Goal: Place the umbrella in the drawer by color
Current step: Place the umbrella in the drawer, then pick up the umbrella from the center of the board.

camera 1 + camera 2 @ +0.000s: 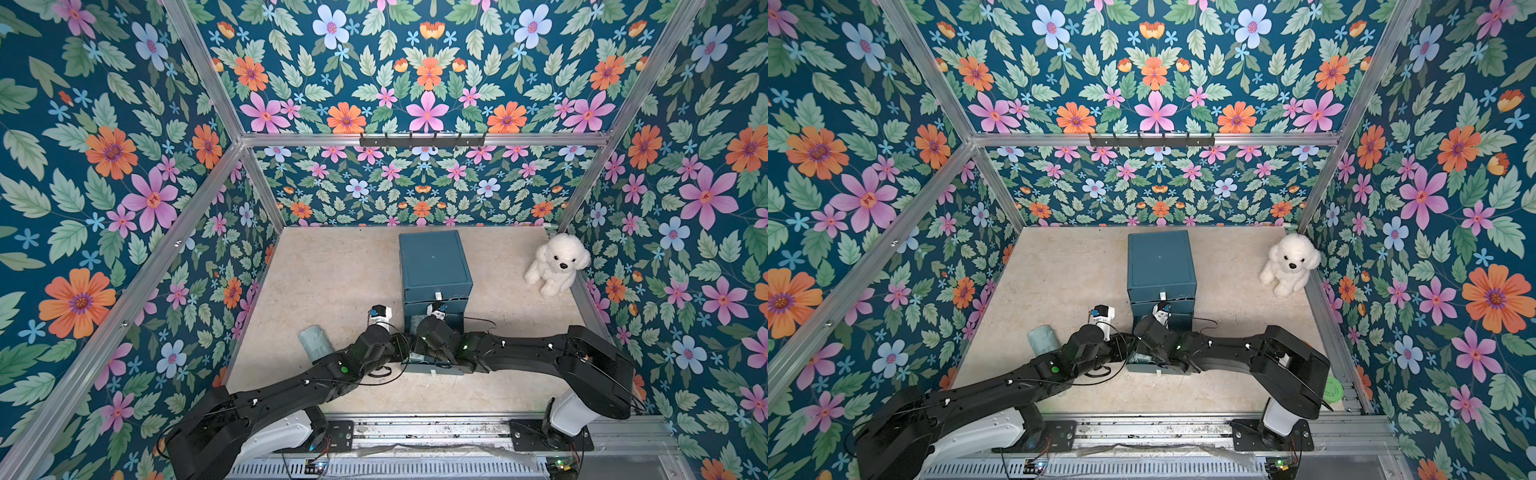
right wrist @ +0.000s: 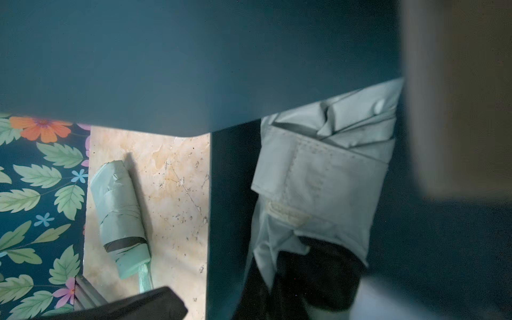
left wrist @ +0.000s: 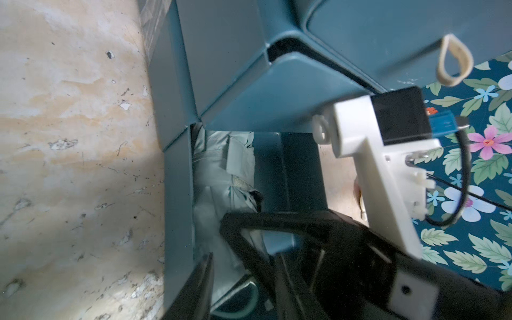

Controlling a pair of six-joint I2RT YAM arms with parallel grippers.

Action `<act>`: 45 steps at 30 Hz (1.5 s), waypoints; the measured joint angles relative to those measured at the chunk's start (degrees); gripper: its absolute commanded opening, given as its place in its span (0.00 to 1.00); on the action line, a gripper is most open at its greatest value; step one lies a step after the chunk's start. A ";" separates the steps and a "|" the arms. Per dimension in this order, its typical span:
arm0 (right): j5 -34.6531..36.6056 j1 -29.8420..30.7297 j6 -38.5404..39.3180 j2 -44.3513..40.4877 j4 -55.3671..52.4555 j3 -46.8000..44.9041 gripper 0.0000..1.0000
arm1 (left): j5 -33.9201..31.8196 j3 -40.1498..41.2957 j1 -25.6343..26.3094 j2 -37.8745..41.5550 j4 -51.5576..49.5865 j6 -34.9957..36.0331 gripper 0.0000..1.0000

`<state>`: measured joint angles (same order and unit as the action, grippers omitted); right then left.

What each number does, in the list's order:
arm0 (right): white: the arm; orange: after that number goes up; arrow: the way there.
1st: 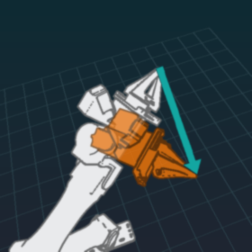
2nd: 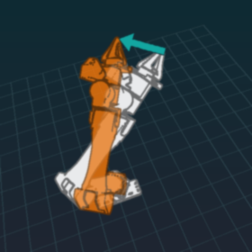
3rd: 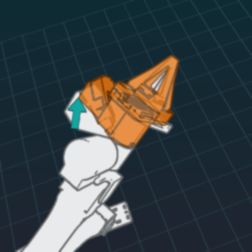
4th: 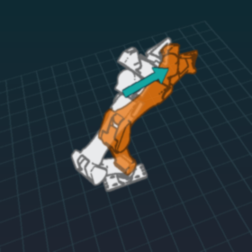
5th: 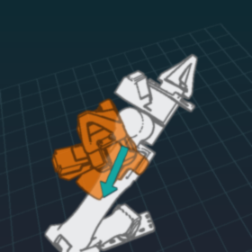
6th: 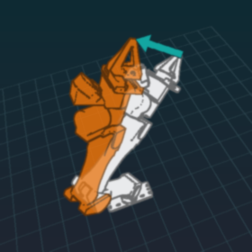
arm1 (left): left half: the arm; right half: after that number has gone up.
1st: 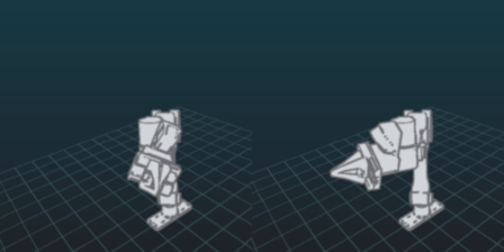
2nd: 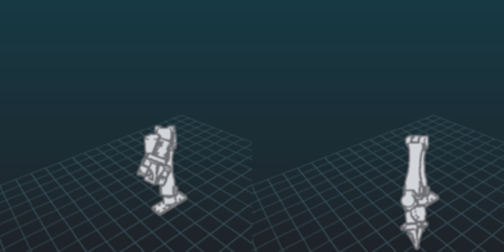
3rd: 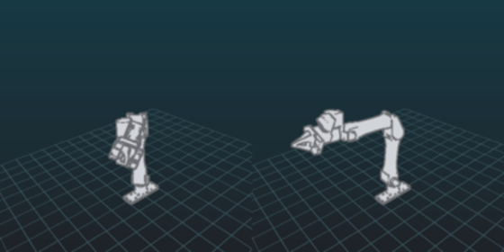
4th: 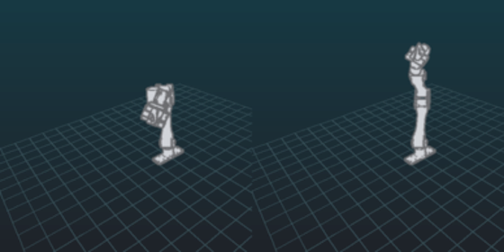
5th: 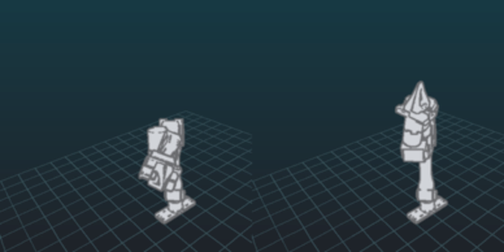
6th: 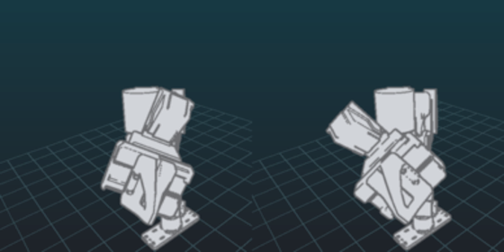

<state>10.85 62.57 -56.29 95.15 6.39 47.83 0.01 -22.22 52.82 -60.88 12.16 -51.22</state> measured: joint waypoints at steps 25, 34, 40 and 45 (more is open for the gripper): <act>8.52 4.11 0.81 -17.31 -12.41 -1.07 0.45 | -22.38 -8.92 -2.78 13.53 -30.77 -9.49 0.70; 10.03 6.64 1.16 -28.83 -12.50 -7.69 0.46 | -25.68 -4.13 -22.08 22.40 -47.34 -12.76 0.73; 9.22 8.04 2.05 -28.70 -11.39 -7.72 0.45 | -18.91 -3.32 -29.55 17.62 -46.29 -9.77 0.79; 8.96 8.68 2.12 -28.52 -10.82 -8.35 0.45 | -15.47 -1.68 -34.49 14.56 -43.01 -8.57 0.77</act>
<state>19.81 71.24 -54.17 66.63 -4.43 39.48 -15.46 -23.90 18.33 -46.33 -30.85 -59.79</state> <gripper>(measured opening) 0.454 0.782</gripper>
